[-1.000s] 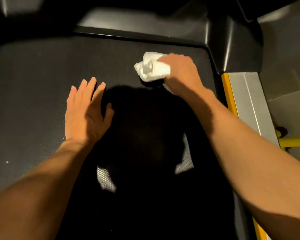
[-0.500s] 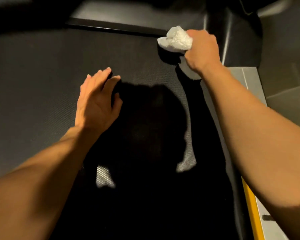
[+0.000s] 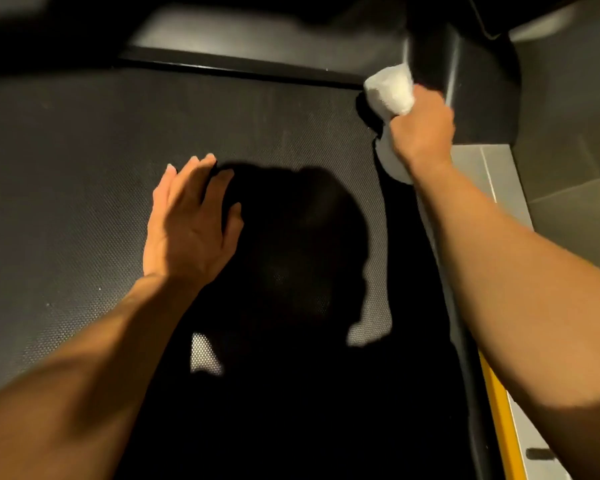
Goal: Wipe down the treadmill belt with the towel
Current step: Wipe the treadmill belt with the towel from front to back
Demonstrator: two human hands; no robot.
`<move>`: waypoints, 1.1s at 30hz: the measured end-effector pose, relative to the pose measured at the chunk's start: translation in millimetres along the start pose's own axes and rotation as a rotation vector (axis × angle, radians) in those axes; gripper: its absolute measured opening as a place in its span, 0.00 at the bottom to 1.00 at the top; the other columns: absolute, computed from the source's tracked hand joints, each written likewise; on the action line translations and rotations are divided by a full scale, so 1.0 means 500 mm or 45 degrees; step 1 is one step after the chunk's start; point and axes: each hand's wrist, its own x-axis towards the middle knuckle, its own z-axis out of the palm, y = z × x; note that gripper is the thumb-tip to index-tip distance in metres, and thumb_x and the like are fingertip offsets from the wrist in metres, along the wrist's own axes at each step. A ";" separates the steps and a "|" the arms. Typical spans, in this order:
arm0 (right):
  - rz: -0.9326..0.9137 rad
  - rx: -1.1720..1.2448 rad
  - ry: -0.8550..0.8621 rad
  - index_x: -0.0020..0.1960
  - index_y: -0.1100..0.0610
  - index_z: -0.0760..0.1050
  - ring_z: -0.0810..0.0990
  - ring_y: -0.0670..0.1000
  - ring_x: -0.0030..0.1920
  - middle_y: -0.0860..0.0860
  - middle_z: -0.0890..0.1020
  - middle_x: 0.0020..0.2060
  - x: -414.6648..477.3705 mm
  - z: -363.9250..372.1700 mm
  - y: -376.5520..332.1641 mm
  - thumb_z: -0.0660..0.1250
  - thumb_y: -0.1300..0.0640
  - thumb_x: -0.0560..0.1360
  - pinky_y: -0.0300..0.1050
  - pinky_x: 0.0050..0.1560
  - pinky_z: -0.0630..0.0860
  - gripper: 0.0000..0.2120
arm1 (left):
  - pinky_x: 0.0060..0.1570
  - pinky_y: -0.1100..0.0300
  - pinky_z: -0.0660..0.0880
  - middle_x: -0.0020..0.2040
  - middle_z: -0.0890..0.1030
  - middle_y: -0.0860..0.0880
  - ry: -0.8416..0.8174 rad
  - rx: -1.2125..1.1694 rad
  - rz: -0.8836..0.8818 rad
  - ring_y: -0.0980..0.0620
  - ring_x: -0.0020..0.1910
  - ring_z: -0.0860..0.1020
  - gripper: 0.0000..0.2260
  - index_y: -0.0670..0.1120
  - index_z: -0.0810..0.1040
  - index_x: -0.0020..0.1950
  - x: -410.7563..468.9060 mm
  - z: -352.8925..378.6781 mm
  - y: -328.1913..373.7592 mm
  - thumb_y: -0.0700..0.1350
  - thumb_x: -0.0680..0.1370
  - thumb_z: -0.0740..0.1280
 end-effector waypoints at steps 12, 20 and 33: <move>-0.076 0.272 0.087 0.57 0.53 0.79 0.79 0.51 0.52 0.50 0.82 0.51 -0.050 0.010 -0.009 0.60 0.61 0.72 0.36 0.46 0.68 0.16 | 0.74 0.47 0.57 0.70 0.70 0.39 0.043 -0.066 -0.003 0.41 0.71 0.66 0.22 0.41 0.70 0.69 -0.004 -0.001 0.001 0.50 0.80 0.56; -0.565 0.024 -0.162 0.52 0.50 0.79 0.80 0.55 0.50 0.51 0.82 0.47 -0.154 0.034 -0.018 0.63 0.54 0.71 0.44 0.41 0.71 0.11 | 0.75 0.48 0.55 0.71 0.69 0.41 0.023 -0.068 -0.026 0.42 0.72 0.65 0.22 0.42 0.69 0.70 -0.005 -0.001 0.003 0.51 0.79 0.55; -0.241 -0.008 -0.217 0.47 0.51 0.78 0.76 0.53 0.42 0.48 0.80 0.42 -0.177 -0.020 0.076 0.62 0.60 0.73 0.40 0.39 0.64 0.08 | 0.74 0.46 0.56 0.71 0.69 0.39 0.022 -0.085 0.015 0.41 0.72 0.66 0.22 0.41 0.70 0.69 -0.006 0.002 -0.005 0.51 0.80 0.56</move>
